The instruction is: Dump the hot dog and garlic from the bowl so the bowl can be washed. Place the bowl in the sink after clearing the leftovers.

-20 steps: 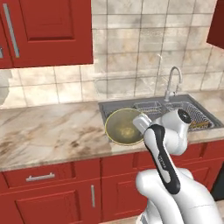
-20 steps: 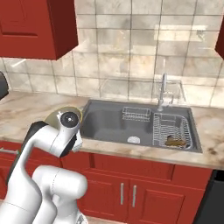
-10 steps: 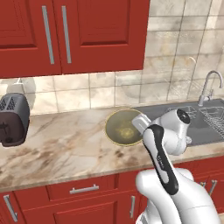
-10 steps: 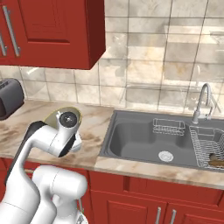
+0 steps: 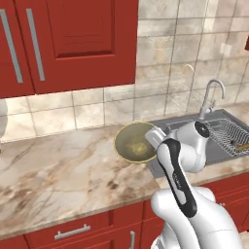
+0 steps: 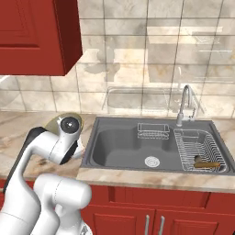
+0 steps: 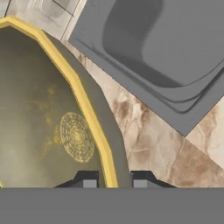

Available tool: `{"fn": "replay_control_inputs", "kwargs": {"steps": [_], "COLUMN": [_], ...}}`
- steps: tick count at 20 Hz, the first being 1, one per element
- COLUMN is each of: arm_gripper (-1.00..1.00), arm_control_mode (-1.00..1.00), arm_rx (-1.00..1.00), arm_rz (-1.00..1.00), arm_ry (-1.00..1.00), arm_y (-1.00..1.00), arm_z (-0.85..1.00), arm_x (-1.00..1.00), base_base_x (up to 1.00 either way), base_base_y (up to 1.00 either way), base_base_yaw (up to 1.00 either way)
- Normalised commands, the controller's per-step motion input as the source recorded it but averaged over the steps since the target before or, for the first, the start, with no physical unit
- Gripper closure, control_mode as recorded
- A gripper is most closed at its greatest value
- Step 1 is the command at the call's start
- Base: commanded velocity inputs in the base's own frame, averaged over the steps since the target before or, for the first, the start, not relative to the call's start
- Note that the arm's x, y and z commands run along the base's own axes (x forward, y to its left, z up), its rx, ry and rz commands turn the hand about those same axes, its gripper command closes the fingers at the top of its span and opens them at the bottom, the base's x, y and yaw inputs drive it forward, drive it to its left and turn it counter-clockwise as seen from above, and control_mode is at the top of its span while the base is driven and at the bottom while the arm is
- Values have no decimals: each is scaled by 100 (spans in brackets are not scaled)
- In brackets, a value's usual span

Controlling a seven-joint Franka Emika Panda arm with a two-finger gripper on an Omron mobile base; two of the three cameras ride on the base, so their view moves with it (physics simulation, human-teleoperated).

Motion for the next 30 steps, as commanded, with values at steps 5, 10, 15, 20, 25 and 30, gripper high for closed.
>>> {"fn": "replay_control_inputs", "kwargs": {"steps": [5,10,15,20,25,30], "arm_gripper": [100,100,100,100,100,100], "arm_control_mode": [100,100,100,100,100,-100], "arm_rx": [0,0,0,0,0,1], "arm_rz": [0,0,0,0,0,-22], "arm_ry": [0,0,0,0,0,6], "arm_y": [0,0,0,0,0,-9], "arm_z": [0,0,0,0,0,0], "arm_x": [0,0,0,0,0,28], "base_base_x": [15,0,0,0,13,0], "base_base_y": [-20,4,26,1,0,0], "base_base_yaw": [-13,0,22,9,0,0]}}
